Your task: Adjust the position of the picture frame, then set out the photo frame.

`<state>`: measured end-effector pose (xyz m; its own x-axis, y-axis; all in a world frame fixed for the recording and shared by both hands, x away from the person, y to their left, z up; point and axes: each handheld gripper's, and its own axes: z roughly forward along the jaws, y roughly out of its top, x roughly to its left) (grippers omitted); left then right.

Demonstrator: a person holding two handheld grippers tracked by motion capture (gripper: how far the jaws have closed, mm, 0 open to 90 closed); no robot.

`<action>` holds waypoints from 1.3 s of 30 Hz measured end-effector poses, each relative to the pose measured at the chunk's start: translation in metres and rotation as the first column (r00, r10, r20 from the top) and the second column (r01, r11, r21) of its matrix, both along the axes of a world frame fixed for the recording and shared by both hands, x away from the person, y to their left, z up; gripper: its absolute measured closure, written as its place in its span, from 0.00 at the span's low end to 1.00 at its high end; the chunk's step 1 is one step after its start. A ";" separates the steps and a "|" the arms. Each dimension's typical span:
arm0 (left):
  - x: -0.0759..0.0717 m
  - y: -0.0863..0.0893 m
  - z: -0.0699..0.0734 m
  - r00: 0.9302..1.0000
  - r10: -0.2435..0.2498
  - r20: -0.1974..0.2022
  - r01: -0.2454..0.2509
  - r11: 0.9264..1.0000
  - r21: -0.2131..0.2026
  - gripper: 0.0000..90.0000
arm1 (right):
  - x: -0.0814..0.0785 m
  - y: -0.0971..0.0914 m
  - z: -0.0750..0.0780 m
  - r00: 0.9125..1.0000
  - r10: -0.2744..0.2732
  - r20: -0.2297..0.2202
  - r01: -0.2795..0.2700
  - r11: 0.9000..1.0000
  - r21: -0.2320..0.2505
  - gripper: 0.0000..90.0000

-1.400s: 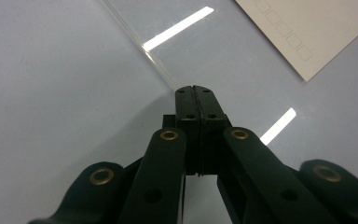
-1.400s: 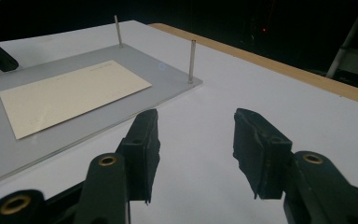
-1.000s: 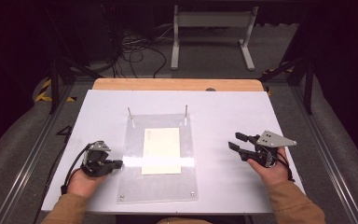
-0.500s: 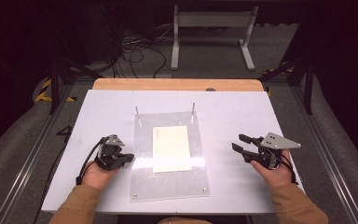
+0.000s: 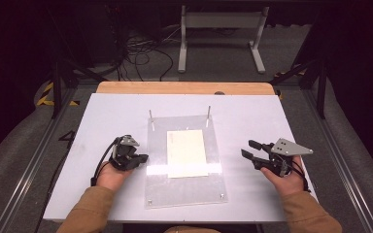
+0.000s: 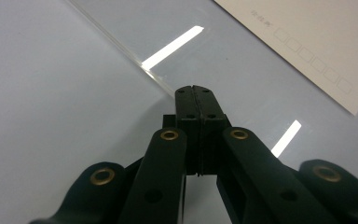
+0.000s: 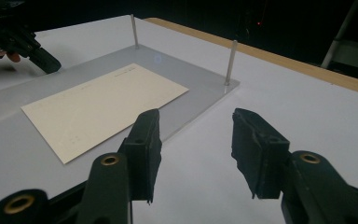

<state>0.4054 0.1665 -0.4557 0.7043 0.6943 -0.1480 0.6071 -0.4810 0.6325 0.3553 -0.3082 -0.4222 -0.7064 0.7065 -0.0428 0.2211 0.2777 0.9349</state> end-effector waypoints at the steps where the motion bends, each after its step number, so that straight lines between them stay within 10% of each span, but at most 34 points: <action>1: 0.001 -0.003 0.000 1.000 0.001 -0.003 -0.001 1.000 -0.004 1.00 | 0.000 0.000 0.000 1.000 0.003 -0.003 -0.003 1.000 0.001 0.58; 24: 0.024 -0.041 0.002 1.000 -0.008 0.018 0.008 1.000 -0.019 0.94 | -0.015 0.008 0.008 0.986 0.145 -0.087 -0.148 0.989 -0.027 0.82; 39: -0.051 -0.028 0.042 0.967 -0.244 0.069 0.248 0.967 -0.054 0.70 | -0.031 0.010 0.012 0.961 0.232 -0.150 -0.249 0.962 -0.108 0.87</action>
